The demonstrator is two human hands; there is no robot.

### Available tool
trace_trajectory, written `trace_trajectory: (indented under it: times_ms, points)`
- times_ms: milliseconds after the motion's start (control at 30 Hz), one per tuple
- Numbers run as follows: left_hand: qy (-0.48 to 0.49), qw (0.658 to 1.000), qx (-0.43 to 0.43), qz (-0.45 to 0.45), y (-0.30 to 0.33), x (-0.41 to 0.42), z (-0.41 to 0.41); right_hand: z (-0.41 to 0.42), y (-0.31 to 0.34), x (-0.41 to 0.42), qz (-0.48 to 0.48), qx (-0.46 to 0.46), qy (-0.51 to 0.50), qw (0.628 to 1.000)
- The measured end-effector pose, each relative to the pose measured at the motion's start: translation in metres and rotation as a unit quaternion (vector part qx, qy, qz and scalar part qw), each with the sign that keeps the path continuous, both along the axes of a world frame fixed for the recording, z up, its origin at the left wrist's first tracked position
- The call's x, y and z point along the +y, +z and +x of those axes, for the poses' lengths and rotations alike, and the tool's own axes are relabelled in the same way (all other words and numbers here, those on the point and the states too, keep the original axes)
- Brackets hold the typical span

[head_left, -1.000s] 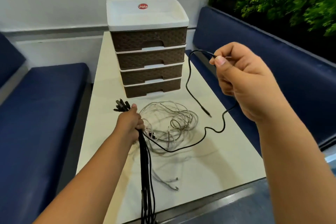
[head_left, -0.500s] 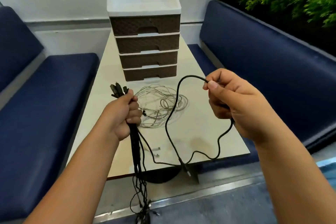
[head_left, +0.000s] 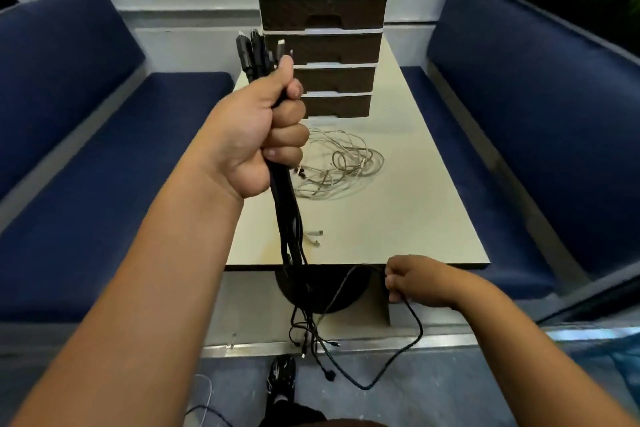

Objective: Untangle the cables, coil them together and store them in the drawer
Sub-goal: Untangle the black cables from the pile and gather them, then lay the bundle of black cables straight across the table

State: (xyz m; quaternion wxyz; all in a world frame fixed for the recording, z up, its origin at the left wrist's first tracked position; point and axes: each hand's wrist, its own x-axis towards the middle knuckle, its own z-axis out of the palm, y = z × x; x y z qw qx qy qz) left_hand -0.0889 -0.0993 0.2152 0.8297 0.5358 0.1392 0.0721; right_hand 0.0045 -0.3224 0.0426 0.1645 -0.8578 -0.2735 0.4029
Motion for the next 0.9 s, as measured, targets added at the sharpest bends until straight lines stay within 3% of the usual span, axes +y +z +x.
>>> trace_trajectory:
  times_ms: [100,167,200,267,333,400,467,533,667,900]
  points:
    - [0.003,1.0,-0.011,0.004,0.006,-0.007,-0.003,-0.001,-0.018,0.001,-0.175,-0.102,0.144,0.969]
    - [0.004,1.0,-0.012,0.004,0.006,-0.011,-0.004,-0.007,-0.008,0.004,-0.22,-0.161,0.197,0.942]
    - [0.006,1.0,-0.012,0.004,0.006,-0.013,-0.004,-0.008,0.001,0.006,-0.187,-0.174,0.176,0.951]
    - [0.011,1.0,-0.015,-0.002,0.005,-0.021,-0.002,-0.012,0.026,0.011,0.031,-0.145,0.032,0.988]
    - [0.016,0.999,-0.024,-0.02,0.004,-0.032,0.001,-0.029,0.054,0.017,0.306,-0.015,-0.066,0.949]
    - [0.022,0.998,-0.035,-0.041,0.004,-0.043,0.006,-0.049,0.075,0.029,0.449,0.129,-0.054,0.883]
    - [0.032,0.997,-0.041,-0.05,0.005,-0.051,0.011,-0.066,0.075,0.044,0.487,0.162,-0.039,0.857]
    - [0.05,0.995,-0.048,-0.067,0.008,-0.052,0.014,-0.073,0.06,0.054,0.487,0.151,-0.093,0.856]
    - [0.107,0.983,-0.068,-0.135,0.009,-0.027,0.016,-0.066,0.034,0.051,0.461,0.137,-0.126,0.868]
    - [0.191,0.934,-0.102,-0.286,-0.004,0.037,0.015,-0.045,0.03,0.047,0.412,0.183,-0.062,0.891]
